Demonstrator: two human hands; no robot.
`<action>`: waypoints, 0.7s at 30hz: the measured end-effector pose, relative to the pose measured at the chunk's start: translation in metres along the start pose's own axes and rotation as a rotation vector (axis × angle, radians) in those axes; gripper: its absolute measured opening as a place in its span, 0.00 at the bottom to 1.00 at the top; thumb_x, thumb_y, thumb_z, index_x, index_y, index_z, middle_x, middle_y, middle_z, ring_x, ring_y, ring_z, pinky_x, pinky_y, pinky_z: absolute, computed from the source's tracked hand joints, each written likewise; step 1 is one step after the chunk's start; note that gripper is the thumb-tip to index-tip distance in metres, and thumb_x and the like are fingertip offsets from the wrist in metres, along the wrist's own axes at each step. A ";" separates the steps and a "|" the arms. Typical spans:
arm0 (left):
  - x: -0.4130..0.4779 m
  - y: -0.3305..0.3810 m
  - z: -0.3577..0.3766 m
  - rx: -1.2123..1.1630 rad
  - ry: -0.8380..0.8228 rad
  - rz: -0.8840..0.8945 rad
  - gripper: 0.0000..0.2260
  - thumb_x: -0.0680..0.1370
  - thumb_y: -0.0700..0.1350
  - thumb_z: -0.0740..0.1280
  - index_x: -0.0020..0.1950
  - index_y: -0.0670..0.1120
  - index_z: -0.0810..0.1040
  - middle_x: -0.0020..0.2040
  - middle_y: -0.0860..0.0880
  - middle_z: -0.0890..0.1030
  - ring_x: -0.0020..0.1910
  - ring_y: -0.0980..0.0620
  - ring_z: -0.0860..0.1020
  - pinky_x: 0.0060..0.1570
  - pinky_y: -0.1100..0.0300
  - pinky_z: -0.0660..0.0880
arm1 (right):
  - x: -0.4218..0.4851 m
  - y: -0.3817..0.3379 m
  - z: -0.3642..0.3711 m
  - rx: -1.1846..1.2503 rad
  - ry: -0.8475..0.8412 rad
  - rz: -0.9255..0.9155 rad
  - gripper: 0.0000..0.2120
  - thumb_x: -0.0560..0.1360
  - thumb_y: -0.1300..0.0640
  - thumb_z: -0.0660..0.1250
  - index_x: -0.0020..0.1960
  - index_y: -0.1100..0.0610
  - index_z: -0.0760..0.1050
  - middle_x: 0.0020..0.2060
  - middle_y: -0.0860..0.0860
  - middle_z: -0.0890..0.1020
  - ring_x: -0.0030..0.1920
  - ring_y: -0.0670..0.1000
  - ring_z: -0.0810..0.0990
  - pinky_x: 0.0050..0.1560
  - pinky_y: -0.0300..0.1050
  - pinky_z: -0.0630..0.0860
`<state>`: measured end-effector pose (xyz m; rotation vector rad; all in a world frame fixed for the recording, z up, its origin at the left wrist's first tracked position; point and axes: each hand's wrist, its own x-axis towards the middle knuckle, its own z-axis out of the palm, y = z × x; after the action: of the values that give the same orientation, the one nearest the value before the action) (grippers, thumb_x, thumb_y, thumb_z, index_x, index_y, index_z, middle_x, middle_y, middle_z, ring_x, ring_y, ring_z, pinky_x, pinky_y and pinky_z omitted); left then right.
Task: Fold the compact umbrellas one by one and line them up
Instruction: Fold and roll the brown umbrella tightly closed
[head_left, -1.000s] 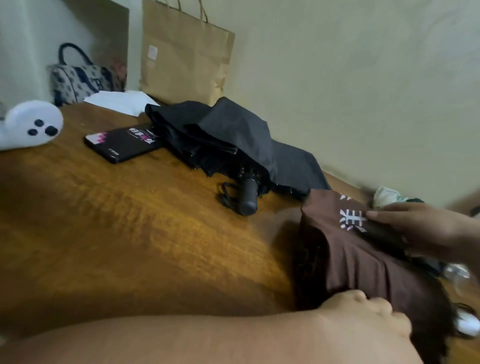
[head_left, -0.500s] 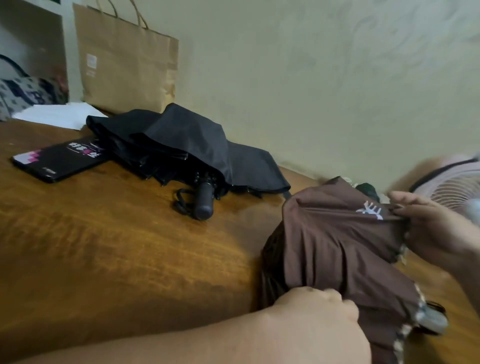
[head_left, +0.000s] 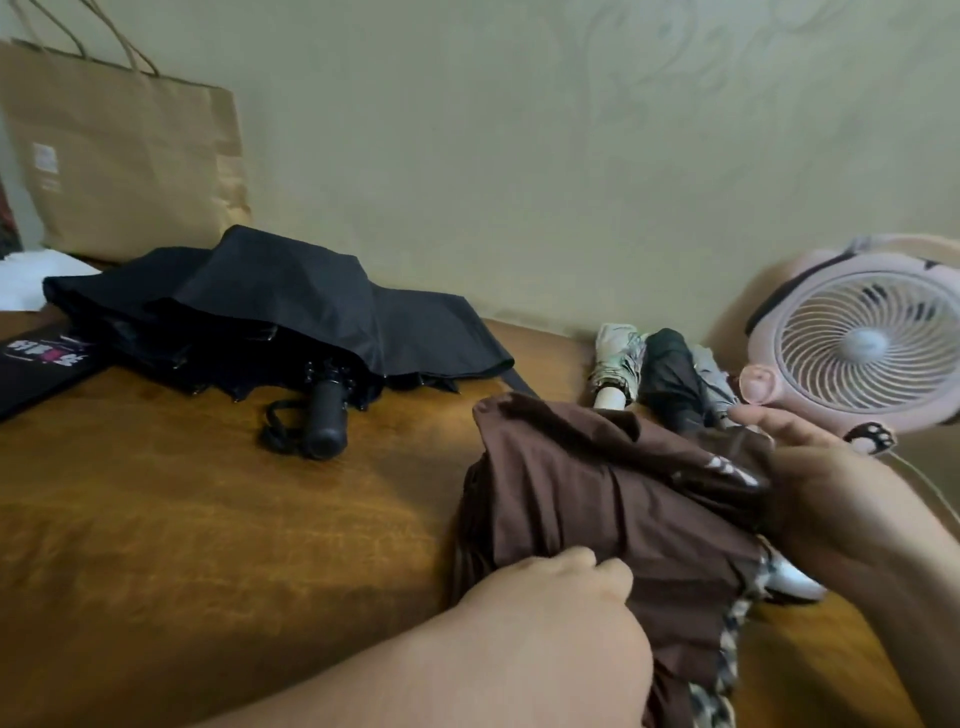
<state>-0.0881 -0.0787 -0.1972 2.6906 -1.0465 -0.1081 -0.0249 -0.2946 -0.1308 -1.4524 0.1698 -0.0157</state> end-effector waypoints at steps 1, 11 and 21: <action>-0.005 0.002 -0.011 0.042 -0.037 0.024 0.12 0.83 0.52 0.57 0.51 0.44 0.74 0.54 0.46 0.68 0.60 0.39 0.71 0.49 0.53 0.64 | -0.004 0.005 0.002 -0.010 0.014 -0.014 0.23 0.76 0.77 0.52 0.50 0.55 0.80 0.38 0.58 0.85 0.34 0.53 0.84 0.34 0.45 0.83; -0.016 -0.065 -0.080 -0.463 0.763 -0.700 0.20 0.73 0.65 0.72 0.54 0.52 0.75 0.48 0.58 0.77 0.48 0.59 0.76 0.42 0.64 0.69 | -0.011 0.014 0.001 0.199 0.042 -0.076 0.17 0.74 0.74 0.59 0.54 0.58 0.77 0.31 0.53 0.83 0.27 0.49 0.79 0.32 0.37 0.76; -0.002 -0.066 -0.058 -0.471 0.737 -0.556 0.08 0.76 0.51 0.75 0.37 0.52 0.85 0.34 0.60 0.83 0.37 0.62 0.80 0.38 0.65 0.76 | -0.013 0.020 -0.010 0.212 -0.028 -0.156 0.18 0.68 0.67 0.68 0.56 0.55 0.80 0.47 0.58 0.84 0.40 0.53 0.84 0.40 0.42 0.83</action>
<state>-0.0368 -0.0184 -0.1583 2.1987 -0.0348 0.4450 -0.0405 -0.3003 -0.1507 -1.2510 0.0297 -0.1368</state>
